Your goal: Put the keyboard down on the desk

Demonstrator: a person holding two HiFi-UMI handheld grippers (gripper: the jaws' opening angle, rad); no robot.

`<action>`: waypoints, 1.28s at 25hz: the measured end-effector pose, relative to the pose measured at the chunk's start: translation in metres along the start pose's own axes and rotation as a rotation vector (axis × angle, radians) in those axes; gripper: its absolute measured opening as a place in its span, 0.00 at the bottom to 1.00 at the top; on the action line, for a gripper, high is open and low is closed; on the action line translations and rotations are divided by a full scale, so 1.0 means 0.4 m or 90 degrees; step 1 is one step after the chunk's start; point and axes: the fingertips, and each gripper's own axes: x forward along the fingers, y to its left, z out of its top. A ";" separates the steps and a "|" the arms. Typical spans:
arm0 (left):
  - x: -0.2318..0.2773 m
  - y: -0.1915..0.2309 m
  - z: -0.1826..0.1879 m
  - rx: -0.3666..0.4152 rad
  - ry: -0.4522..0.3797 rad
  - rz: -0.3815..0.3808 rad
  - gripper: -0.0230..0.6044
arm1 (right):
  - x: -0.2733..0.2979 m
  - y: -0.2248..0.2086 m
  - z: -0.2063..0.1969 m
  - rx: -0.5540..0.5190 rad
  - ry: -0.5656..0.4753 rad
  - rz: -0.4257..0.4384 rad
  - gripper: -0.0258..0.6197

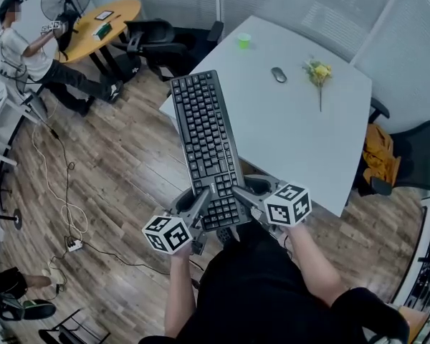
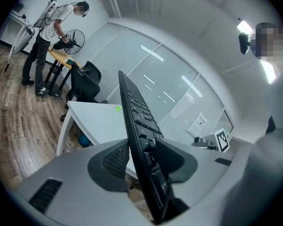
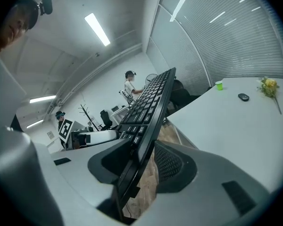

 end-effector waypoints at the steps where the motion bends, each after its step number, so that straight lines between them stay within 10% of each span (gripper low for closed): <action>1: 0.009 0.004 0.003 -0.002 0.003 0.000 0.28 | 0.003 -0.009 0.003 0.004 0.002 -0.001 0.30; 32: 0.482 0.197 0.292 0.027 0.064 0.053 0.28 | 0.191 -0.446 0.345 0.041 -0.003 0.010 0.31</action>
